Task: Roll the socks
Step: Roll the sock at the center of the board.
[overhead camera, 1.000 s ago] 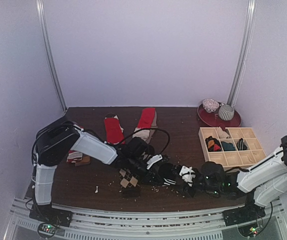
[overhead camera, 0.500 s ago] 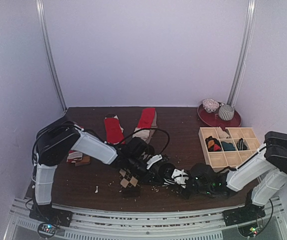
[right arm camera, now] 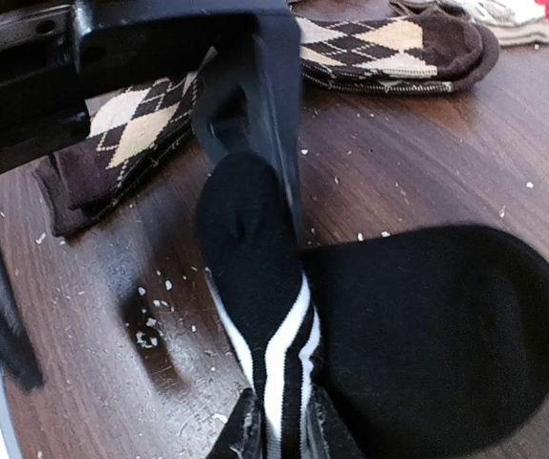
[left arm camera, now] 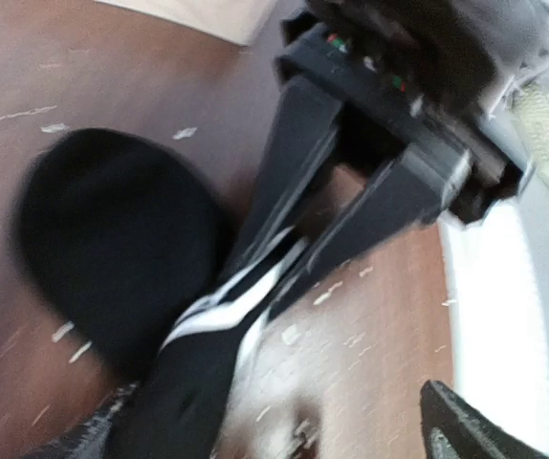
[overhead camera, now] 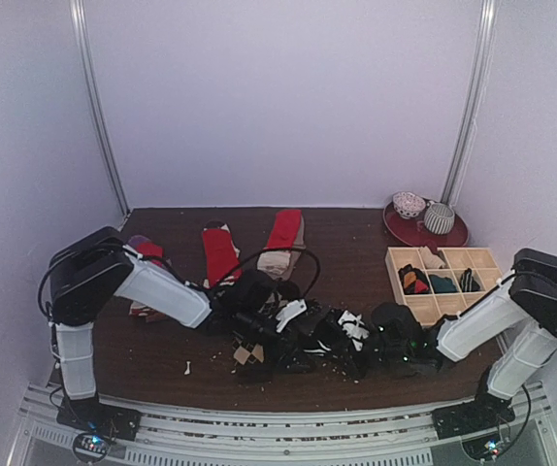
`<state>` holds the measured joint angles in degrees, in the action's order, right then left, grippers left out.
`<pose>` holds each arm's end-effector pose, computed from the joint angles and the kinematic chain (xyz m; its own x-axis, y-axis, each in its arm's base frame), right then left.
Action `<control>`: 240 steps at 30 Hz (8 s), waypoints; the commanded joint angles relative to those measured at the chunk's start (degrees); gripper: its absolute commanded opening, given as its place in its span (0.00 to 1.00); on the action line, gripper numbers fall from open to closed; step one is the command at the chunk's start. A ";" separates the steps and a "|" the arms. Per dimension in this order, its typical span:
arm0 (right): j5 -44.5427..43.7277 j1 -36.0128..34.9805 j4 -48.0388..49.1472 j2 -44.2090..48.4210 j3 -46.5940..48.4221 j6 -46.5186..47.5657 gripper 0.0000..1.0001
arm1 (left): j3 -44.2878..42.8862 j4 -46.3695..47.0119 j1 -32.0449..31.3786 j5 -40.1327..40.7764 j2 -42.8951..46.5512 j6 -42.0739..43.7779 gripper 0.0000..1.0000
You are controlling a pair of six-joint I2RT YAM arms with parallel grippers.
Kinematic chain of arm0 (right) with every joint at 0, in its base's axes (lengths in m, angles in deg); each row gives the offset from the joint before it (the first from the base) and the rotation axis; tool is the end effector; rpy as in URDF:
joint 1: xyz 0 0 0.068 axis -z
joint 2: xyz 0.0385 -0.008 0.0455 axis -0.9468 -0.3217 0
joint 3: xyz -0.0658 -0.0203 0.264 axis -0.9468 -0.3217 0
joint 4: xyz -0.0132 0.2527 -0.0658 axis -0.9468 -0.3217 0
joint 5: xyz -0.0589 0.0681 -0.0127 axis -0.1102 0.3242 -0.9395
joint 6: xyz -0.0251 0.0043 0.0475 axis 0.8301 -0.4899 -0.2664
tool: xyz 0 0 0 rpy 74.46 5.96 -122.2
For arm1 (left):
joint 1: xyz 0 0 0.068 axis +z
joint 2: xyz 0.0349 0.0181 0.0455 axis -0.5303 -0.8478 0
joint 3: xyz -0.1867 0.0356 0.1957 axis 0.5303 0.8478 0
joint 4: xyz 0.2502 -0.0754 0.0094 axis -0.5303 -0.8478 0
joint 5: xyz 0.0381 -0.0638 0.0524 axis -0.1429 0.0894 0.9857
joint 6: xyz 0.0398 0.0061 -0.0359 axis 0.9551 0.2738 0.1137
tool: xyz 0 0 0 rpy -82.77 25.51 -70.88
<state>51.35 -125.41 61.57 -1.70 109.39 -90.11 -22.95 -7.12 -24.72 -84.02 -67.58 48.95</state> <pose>0.1437 0.2121 0.1098 -0.4042 -0.3617 -0.8401 -0.8581 0.4680 0.2114 0.1991 -0.3424 0.1127 -0.4934 0.5441 -0.6786 0.8533 0.1516 -0.4989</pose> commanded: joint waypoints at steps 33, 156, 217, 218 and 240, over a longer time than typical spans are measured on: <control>22.09 7.70 -12.08 -7.45 3.67 -5.68 0.14 | 17.44 36.55 -1.70 9.23 0.02 14.26 0.72; 19.45 6.07 -20.97 -8.98 6.25 -7.05 0.16 | 11.86 27.93 1.73 3.08 -4.02 14.84 0.46; 20.28 6.53 -24.70 -12.21 9.34 -7.58 0.15 | 13.87 26.29 1.77 -0.31 -0.95 10.87 0.38; 20.31 6.49 -24.83 -12.18 9.30 -7.58 0.15 | 14.12 26.86 1.75 -0.21 -0.67 10.58 0.40; 5.54 5.96 -20.69 0.09 8.19 -2.14 0.28 | 16.08 9.79 4.86 -1.70 -7.61 -17.77 0.00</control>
<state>70.52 -118.74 47.14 -7.64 122.11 -96.04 -12.42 12.66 -20.83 -85.15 -69.68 40.82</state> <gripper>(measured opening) 0.237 0.033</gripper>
